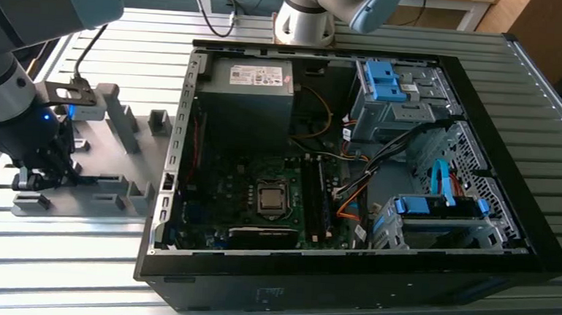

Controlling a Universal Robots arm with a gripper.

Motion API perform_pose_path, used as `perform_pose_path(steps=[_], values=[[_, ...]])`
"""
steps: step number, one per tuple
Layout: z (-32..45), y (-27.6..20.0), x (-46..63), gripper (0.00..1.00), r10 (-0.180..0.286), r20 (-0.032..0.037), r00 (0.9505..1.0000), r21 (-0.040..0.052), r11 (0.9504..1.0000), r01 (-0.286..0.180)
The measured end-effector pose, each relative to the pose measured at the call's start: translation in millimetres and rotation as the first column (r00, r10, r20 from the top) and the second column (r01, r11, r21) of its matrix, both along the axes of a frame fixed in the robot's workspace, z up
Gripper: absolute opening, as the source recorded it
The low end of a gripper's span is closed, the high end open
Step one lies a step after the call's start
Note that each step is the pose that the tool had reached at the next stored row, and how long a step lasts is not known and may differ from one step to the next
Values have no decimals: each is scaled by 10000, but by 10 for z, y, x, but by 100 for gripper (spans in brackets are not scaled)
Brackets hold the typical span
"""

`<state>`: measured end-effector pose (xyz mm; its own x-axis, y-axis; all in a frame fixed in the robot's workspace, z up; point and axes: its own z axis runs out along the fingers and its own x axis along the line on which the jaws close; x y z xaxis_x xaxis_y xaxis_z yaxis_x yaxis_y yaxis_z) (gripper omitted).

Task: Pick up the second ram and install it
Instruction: 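Pick up the second ram and move it above second insertion slot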

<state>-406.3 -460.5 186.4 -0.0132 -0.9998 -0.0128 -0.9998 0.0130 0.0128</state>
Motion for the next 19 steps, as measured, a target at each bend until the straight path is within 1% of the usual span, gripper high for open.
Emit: perform_pose_path(steps=[10,19], values=[[0,1,0,14,0,3,10000,3,10000,0],[46,1,0,14,-1,3,10000,3,10000,1]])
